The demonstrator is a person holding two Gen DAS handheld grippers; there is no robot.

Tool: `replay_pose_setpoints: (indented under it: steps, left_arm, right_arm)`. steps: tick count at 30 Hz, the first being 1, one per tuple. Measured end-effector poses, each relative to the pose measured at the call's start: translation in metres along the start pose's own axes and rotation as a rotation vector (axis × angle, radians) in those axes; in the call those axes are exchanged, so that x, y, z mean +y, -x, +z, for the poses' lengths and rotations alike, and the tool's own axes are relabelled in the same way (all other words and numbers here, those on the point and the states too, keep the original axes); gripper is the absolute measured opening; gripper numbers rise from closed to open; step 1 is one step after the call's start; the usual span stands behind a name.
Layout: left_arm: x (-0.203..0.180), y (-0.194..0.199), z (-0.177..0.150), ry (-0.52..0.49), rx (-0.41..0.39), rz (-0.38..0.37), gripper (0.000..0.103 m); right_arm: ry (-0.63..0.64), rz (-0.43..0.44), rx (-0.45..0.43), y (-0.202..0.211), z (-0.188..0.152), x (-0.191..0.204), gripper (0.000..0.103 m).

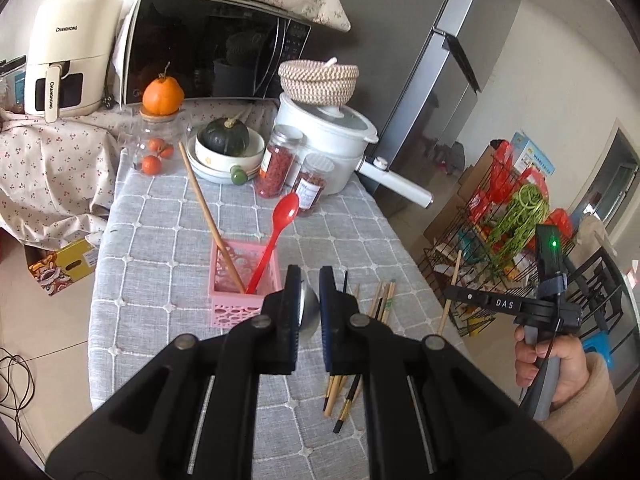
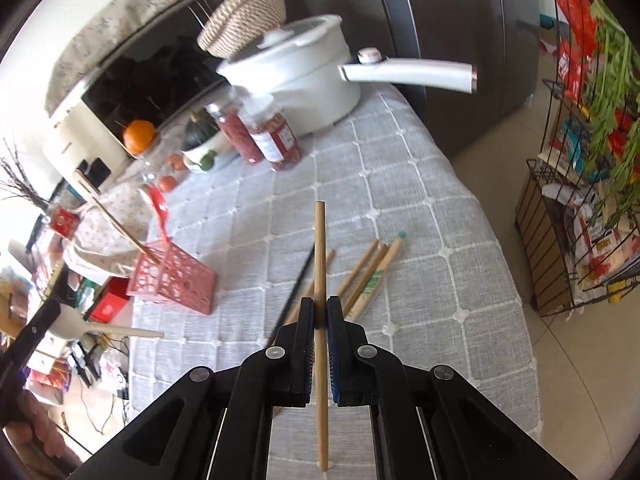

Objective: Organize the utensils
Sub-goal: 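Release the white spoon into the basket with the left tool while the right tool carries the chopstick over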

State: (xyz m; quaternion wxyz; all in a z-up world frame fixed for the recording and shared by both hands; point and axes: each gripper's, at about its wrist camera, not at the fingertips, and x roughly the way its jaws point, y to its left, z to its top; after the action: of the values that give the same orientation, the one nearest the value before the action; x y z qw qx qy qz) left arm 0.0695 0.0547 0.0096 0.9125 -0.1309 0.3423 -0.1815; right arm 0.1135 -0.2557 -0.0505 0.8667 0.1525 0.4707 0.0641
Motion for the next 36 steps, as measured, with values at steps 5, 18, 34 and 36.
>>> replay_pose_setpoints:
  steps: [5,18,34,36]
  left_arm:
    - [0.006,0.018,0.01,0.041,-0.13,-0.037,0.01]
    - [0.056,-0.036,0.021,0.288,-0.09,-0.044,0.01]
    - [0.075,-0.09,0.015,0.389,0.051,0.022,0.011]
    - [0.074,-0.09,0.015,0.377,0.043,0.024,0.023]
  right_arm:
    - [0.023,0.055,-0.077,0.027,0.004,0.015,0.006]
    - [0.03,0.143,-0.165,0.047,0.01,0.041,0.006]
    - [0.018,0.181,-0.176,0.04,0.015,0.048,0.006]
    - [0.023,0.186,-0.184,0.041,0.015,0.052,0.006]
